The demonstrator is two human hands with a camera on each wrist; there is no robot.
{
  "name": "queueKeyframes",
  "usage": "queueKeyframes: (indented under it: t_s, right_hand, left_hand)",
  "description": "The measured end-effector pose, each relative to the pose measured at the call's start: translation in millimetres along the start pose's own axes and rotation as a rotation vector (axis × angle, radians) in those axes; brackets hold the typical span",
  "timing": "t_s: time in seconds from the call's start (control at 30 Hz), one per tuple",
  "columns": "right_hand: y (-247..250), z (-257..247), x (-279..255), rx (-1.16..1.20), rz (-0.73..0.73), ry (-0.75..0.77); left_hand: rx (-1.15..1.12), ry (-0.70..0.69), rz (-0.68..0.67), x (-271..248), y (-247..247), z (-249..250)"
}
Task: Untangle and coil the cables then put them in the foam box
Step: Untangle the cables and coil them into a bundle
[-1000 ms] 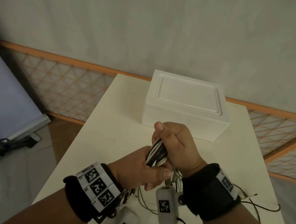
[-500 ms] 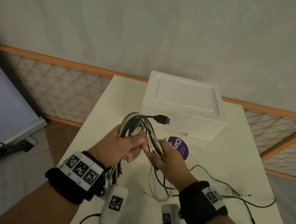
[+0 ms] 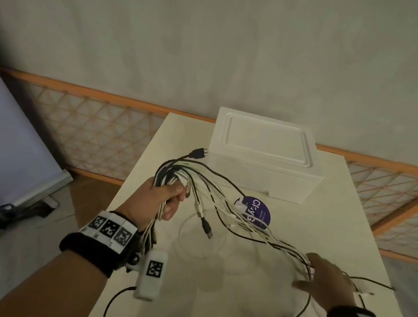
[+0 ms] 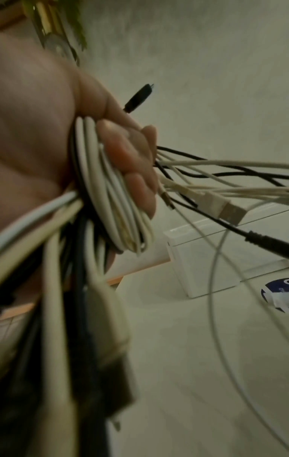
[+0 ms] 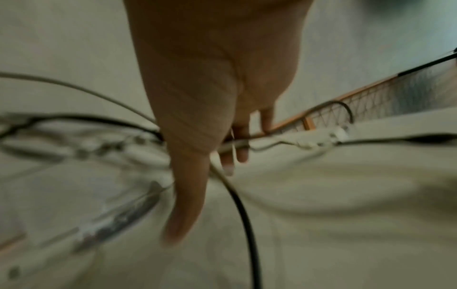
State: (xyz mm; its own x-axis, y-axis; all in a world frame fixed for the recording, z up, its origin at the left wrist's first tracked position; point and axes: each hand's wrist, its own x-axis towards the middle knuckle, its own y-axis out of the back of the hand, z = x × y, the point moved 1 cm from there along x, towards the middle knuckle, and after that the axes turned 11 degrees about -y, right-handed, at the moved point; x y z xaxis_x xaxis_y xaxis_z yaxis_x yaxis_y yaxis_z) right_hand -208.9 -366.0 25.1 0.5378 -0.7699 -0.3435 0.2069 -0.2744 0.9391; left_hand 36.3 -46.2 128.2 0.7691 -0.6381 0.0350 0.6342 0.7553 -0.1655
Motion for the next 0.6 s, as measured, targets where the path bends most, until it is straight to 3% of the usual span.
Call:
queueKeyframes:
  t_s: [0.07, 0.1, 0.2, 0.23, 0.3, 0.43, 0.53, 0.6]
  right_hand:
    - [21, -20, -8, 0.062, -0.071, 0.048]
    - [37, -36, -18, 0.163, -0.002, 0.117]
    - [89, -97, -65, 0.555, 0.543, 0.541]
    - [103, -119, -86, 0.590, 0.700, 0.691]
    - [115, -159, -114, 0.469, 0.835, 0.891]
    - [104, -197, -104, 0.254, 0.762, 0.867]
    - [100, -204, -87, 0.353, 0.716, 0.891]
    - [102, -208, -83, 0.481, 0.667, 1.009]
  left_hand:
    - [0.106, 0.020, -0.002, 0, -1, -2]
    - [0.185, 0.033, -0.019, -1, -4, -3]
    - [0.295, 0.059, -0.088, -5, -20, -5]
    - [0.318, 0.060, -0.107, -7, -26, -3]
    - [0.380, 0.041, -0.152, -11, -37, 3]
    - [0.460, 0.034, -0.230, -21, -51, 17]
    - [0.455, 0.020, -0.310, -29, -50, 23]
    - [0.441, 0.022, -0.357, -36, -48, 25]
